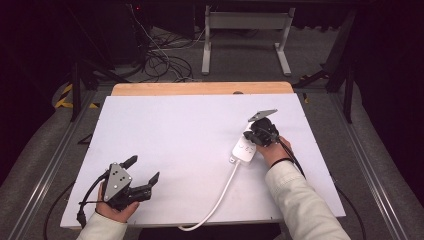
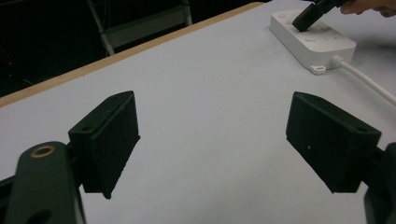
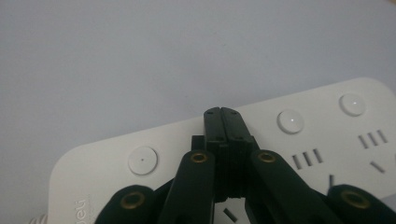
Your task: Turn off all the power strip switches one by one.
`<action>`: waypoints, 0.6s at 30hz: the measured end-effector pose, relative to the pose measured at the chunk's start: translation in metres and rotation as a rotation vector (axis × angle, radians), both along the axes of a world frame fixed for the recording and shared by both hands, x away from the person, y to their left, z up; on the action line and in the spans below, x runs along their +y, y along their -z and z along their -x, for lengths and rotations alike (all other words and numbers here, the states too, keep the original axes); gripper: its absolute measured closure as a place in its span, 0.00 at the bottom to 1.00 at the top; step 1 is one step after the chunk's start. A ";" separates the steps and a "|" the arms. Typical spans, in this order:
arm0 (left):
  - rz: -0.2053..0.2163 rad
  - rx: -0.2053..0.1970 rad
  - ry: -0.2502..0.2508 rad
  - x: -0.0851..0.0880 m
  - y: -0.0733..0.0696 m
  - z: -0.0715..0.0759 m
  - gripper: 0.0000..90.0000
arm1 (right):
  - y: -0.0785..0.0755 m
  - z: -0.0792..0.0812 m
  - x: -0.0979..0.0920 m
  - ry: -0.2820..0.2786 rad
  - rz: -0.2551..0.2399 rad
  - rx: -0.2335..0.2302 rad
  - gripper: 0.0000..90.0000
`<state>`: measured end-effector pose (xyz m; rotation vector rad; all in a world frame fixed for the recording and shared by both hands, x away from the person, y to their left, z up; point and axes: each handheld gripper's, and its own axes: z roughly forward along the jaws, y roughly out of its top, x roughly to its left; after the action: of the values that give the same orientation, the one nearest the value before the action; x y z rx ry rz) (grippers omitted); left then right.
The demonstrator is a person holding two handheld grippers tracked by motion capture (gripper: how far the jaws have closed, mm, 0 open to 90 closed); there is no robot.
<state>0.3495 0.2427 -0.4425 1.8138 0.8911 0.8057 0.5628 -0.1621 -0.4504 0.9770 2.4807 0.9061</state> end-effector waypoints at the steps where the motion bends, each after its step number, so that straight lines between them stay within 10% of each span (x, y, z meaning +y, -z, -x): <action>1: 0.001 0.000 0.000 0.000 0.000 0.000 0.20 | -0.004 0.001 -0.001 0.003 -0.001 -0.023 1.00; 5: 0.001 0.001 -0.002 0.001 0.000 -0.001 0.20 | -0.019 0.000 -0.010 0.018 -0.112 -0.036 1.00; 18: 0.001 0.004 -0.003 0.001 0.001 -0.001 0.20 | -0.027 -0.006 -0.011 0.024 -0.087 -0.071 1.00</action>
<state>0.3509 0.2437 -0.4431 1.8141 0.8963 0.8036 0.5689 -0.1733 -0.4230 0.9828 2.3837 1.0310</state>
